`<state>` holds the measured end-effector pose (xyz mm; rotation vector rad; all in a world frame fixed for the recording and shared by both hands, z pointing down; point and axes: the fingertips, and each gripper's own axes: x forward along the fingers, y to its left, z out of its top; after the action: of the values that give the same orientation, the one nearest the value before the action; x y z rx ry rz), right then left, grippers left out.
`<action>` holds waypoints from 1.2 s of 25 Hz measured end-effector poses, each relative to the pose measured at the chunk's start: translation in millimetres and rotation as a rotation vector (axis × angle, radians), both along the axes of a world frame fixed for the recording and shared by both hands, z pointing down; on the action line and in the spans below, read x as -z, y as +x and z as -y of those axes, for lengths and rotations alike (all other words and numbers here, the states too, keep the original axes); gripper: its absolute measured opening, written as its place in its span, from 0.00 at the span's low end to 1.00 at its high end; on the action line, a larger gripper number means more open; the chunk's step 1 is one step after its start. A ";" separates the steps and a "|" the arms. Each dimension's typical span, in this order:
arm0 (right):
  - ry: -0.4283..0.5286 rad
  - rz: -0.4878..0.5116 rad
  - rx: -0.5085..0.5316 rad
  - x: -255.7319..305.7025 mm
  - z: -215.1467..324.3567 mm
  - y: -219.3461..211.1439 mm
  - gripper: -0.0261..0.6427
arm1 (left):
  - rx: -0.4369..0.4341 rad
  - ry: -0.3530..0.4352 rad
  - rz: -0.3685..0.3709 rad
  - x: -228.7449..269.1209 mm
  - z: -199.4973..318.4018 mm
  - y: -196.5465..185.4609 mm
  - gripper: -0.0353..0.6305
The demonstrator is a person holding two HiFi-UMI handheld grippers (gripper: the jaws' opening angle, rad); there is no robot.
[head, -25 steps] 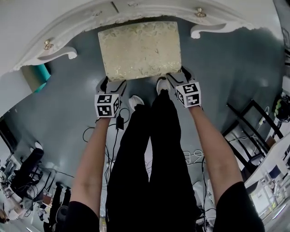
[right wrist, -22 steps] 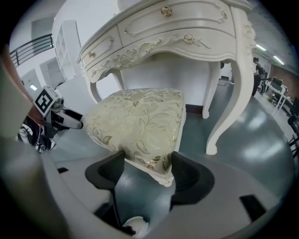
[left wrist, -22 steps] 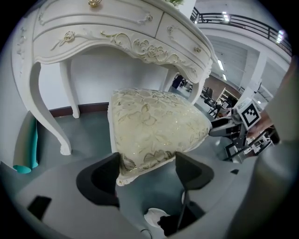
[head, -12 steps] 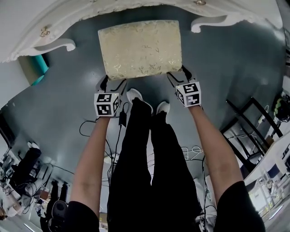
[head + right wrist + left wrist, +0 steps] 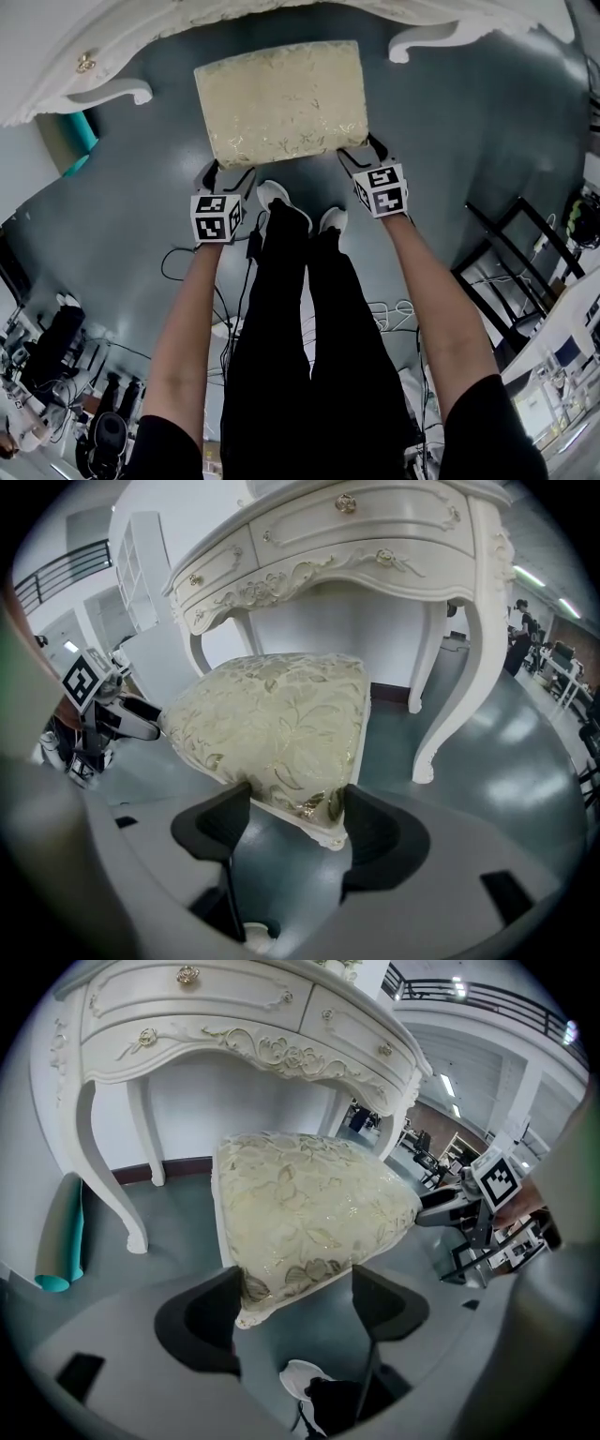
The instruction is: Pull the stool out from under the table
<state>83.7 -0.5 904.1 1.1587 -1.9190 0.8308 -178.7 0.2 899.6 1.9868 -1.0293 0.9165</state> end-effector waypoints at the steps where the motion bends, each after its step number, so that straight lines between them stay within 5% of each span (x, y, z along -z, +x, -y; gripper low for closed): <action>1: -0.004 -0.002 0.003 -0.7 -1.5 0.2 0.53 | 0.001 -0.006 0.000 -0.9 -2.3 0.2 0.62; 21: -0.011 -0.003 0.051 -0.1 -54.0 5.7 0.53 | 0.050 -0.038 0.007 -0.1 -58.6 4.6 0.62; 30: -0.021 -0.008 0.079 -0.4 -87.7 9.2 0.52 | 0.002 -0.058 0.029 -0.4 -102.7 10.3 0.62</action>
<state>93.0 87.2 904.5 1.0649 -1.9329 0.8006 -168.4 102.8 900.1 1.9297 -1.0098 0.9652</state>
